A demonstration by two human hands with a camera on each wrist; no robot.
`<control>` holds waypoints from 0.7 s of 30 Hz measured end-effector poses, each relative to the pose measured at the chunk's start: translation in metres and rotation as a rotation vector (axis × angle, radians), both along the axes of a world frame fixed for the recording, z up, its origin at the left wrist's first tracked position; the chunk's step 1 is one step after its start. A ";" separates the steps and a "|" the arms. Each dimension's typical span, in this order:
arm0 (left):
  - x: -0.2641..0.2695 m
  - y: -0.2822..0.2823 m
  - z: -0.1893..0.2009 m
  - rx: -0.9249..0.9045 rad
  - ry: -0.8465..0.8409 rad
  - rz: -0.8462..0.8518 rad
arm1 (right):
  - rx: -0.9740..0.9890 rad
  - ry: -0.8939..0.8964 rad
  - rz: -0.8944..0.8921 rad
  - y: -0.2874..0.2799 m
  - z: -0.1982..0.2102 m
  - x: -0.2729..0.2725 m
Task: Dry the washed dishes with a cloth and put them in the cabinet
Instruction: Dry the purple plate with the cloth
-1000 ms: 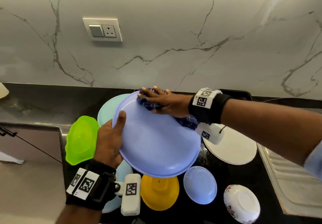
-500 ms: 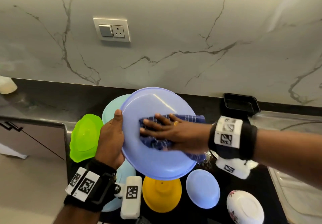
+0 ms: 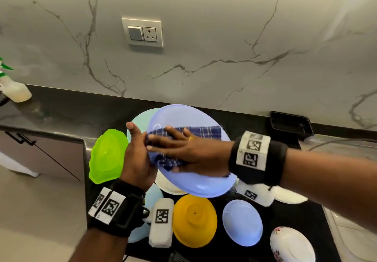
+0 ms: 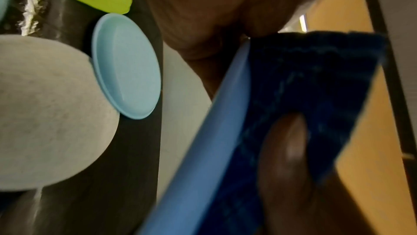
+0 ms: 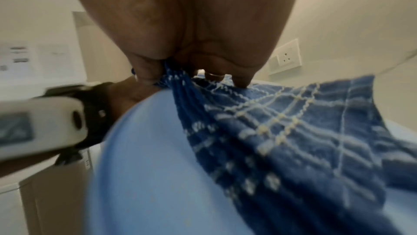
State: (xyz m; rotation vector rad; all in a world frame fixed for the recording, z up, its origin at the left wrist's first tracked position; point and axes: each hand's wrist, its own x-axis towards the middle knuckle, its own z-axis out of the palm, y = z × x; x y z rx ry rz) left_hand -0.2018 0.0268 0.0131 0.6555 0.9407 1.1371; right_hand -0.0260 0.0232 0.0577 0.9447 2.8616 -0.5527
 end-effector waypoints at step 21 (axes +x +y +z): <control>-0.020 0.024 0.006 0.073 -0.066 0.222 | 0.542 -0.156 -0.159 -0.057 -0.014 0.135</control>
